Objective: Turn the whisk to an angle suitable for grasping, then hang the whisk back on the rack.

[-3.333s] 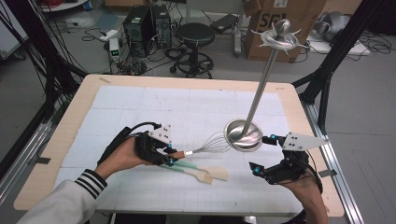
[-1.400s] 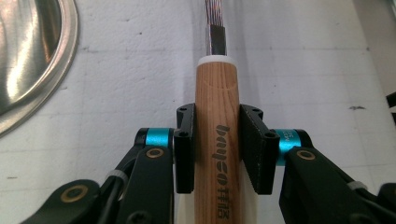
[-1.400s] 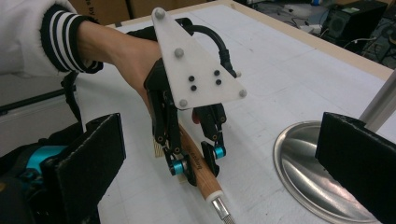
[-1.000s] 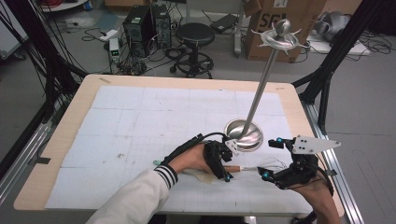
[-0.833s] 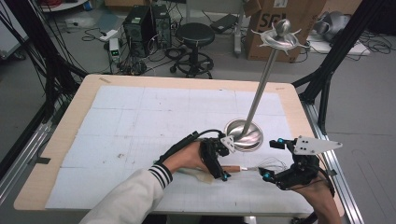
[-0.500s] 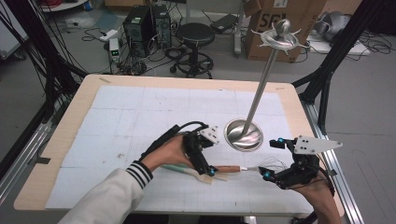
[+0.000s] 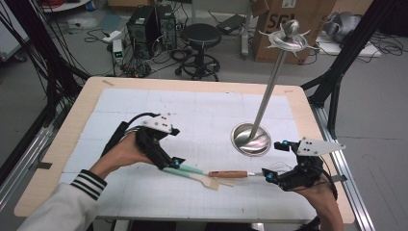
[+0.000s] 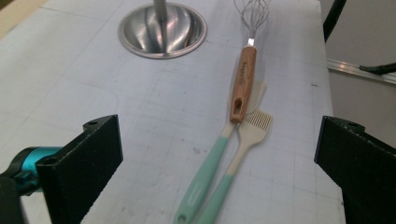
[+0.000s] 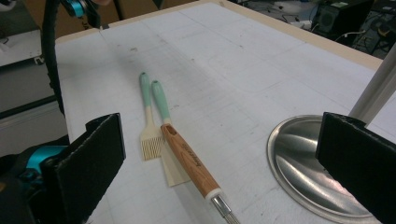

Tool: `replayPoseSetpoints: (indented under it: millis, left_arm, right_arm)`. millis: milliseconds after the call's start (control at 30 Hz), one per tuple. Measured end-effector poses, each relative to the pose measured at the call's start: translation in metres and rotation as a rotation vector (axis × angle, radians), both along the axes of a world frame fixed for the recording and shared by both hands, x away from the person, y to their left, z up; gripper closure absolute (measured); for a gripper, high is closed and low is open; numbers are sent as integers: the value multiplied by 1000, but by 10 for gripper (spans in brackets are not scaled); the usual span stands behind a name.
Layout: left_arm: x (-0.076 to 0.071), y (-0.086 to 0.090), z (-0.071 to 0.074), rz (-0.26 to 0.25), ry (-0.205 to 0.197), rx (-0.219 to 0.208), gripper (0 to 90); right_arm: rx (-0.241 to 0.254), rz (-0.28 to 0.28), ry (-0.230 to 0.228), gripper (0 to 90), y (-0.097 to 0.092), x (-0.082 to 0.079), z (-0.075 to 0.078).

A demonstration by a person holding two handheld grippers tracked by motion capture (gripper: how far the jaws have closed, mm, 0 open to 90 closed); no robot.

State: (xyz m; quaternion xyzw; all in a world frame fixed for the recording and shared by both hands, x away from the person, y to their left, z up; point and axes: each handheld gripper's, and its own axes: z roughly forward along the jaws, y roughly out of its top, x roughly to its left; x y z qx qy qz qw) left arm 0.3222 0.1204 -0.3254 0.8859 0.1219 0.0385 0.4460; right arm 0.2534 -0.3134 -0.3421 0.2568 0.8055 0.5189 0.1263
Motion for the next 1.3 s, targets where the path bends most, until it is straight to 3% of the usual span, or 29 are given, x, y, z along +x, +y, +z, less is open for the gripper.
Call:
replayPoseSetpoints:
  millis: [267, 533, 833, 1300]
  left_arm:
    - [-17, 49, 7, 50, -50, -47, 16]
    - [-24, 90, -4, 119, -45, -100, 16]
    - [-28, 111, -15, 147, -46, -117, 17]
    - [-37, 137, -24, 186, -82, -153, 16]
  right_arm:
    - [-5, 1, -2, 0, 6, 3, 0]
    - [12, 2, -15, 1, 7, 2, 6]
    - [18, -8, -12, 0, 3, 3, 5]
    - [8, -10, -5, 1, 3, 4, 2]
